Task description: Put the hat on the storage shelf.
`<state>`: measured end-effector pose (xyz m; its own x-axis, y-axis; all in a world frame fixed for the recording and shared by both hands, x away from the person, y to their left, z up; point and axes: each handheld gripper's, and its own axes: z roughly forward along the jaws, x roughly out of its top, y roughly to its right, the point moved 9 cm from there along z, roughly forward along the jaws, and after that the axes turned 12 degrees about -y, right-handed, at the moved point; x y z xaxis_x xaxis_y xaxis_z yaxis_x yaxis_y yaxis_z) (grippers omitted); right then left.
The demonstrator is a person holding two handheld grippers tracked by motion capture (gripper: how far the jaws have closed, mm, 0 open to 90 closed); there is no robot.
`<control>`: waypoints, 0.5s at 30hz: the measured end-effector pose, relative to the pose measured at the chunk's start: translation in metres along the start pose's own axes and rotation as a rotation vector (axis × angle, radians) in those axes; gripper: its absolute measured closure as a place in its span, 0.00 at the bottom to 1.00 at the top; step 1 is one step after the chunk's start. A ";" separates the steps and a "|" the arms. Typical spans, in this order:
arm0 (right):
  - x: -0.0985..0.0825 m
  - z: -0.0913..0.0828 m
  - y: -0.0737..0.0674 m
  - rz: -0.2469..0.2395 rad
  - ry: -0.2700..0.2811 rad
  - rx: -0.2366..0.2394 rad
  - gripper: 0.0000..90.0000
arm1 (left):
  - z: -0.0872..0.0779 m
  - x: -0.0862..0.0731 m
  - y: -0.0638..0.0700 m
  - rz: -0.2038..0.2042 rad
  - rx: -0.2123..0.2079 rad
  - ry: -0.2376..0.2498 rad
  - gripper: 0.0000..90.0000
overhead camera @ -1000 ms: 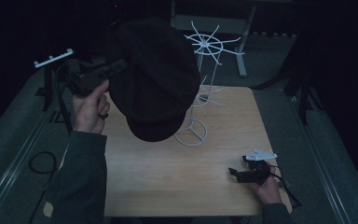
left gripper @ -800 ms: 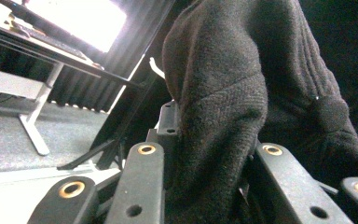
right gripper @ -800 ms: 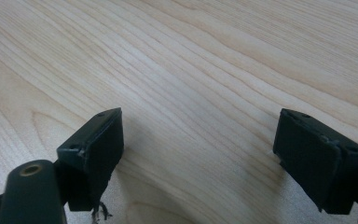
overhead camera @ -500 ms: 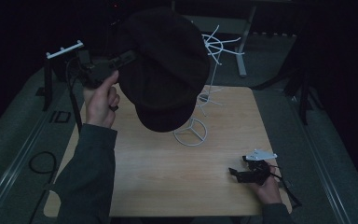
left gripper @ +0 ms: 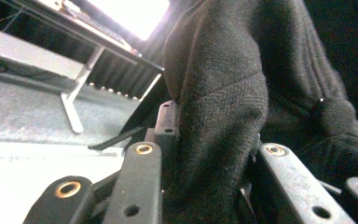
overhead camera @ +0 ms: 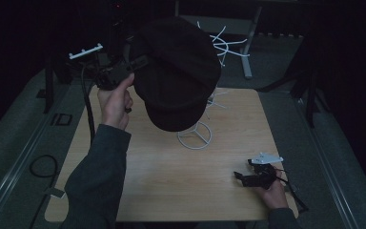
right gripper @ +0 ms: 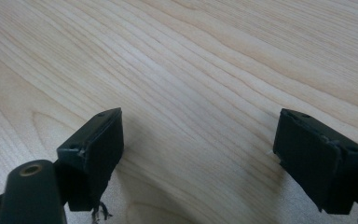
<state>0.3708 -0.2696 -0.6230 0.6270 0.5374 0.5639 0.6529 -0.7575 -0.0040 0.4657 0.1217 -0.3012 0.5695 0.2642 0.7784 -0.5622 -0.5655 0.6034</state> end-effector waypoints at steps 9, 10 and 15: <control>0.000 0.000 0.000 -0.002 0.001 -0.001 0.18 | 0.008 -0.011 -0.011 0.018 0.085 -0.058 0.80; 0.000 0.000 0.000 -0.002 0.001 -0.001 0.18 | 0.009 -0.011 -0.012 0.017 0.088 -0.063 0.80; 0.000 0.000 0.000 -0.003 0.002 -0.002 0.18 | 0.009 -0.013 -0.015 0.027 0.114 -0.080 0.78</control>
<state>0.3712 -0.2698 -0.6230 0.6242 0.5392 0.5654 0.6539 -0.7566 -0.0004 0.4719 0.1191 -0.3222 0.6035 0.1872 0.7751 -0.5090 -0.6578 0.5551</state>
